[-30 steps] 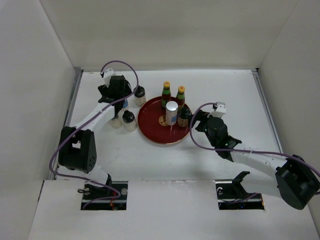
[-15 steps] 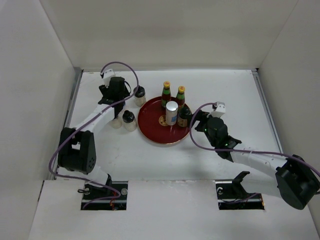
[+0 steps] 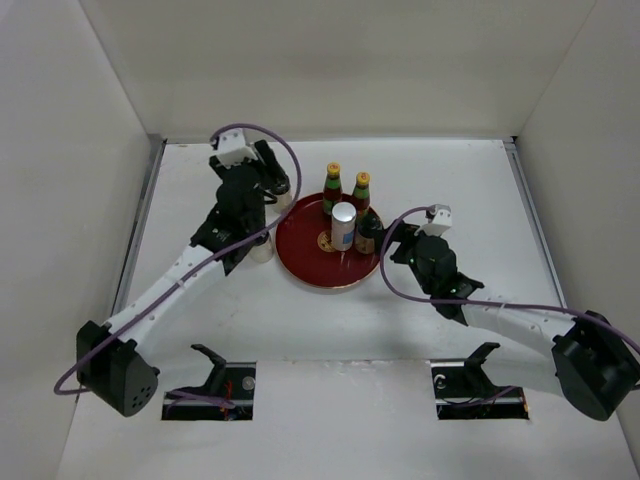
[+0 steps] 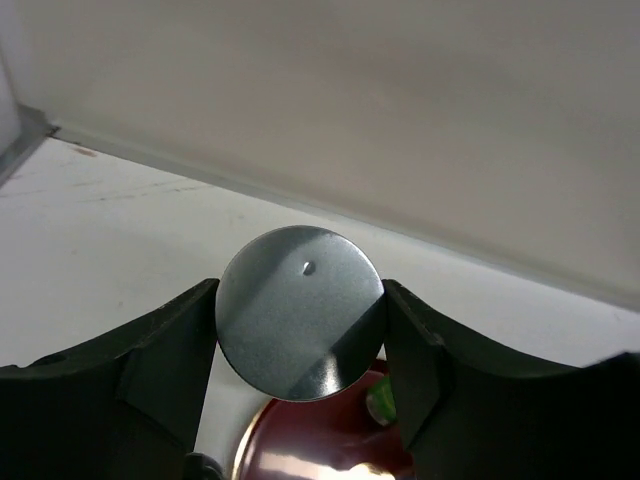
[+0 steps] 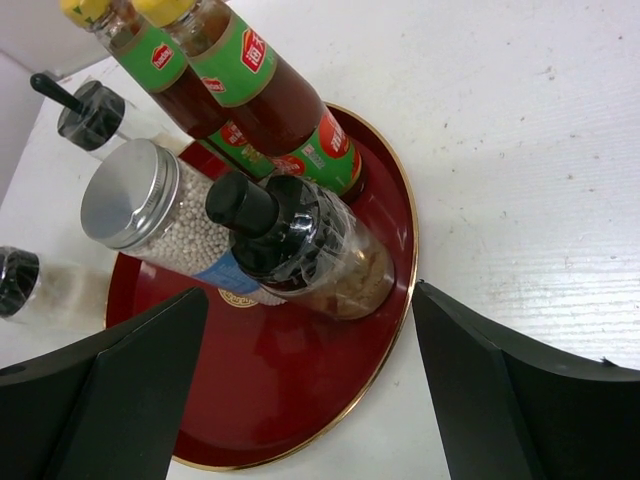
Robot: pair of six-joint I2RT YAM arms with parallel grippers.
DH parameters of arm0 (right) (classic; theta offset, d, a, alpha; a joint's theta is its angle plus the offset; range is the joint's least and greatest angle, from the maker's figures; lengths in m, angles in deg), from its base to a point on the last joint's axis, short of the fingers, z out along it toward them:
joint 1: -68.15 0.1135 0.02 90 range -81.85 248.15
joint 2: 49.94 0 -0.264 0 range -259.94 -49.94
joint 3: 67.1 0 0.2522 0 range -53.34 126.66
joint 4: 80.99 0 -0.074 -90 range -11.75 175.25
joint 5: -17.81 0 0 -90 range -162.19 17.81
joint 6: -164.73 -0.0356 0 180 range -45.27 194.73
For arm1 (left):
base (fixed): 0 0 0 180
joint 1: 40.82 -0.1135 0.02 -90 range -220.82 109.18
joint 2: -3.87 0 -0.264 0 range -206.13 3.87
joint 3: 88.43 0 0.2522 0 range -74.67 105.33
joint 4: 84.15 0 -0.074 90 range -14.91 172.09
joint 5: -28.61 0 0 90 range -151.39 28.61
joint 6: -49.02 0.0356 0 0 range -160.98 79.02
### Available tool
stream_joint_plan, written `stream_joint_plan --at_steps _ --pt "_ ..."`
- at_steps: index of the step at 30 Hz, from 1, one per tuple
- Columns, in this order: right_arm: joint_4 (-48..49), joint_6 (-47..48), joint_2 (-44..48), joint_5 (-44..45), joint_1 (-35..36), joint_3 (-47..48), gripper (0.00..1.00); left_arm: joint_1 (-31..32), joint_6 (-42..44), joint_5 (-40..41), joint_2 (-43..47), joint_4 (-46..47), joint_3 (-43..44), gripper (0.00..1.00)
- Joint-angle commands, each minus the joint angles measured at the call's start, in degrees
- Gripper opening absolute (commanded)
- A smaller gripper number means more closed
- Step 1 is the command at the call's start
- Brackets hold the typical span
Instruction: Organize the condiment bottles
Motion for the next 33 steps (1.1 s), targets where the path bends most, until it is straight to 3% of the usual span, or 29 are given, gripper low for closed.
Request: stream_joint_plan --at_steps 1,6,27,33 --pt "3.5 0.1 2.0 1.3 -0.1 -1.3 0.91 4.7 1.0 -1.8 -3.6 3.8 2.1 0.37" --pt "3.5 0.1 2.3 1.4 -0.2 -1.5 0.91 8.0 0.0 -4.9 -11.5 4.1 4.5 0.37" --pt "3.4 0.3 1.2 0.8 -0.4 -1.0 0.92 4.3 -2.4 -10.4 -28.5 10.8 5.5 0.38" --pt "3.4 0.4 0.8 1.0 -0.3 -0.9 0.99 4.0 -2.7 -11.0 -29.5 10.6 4.8 0.70"
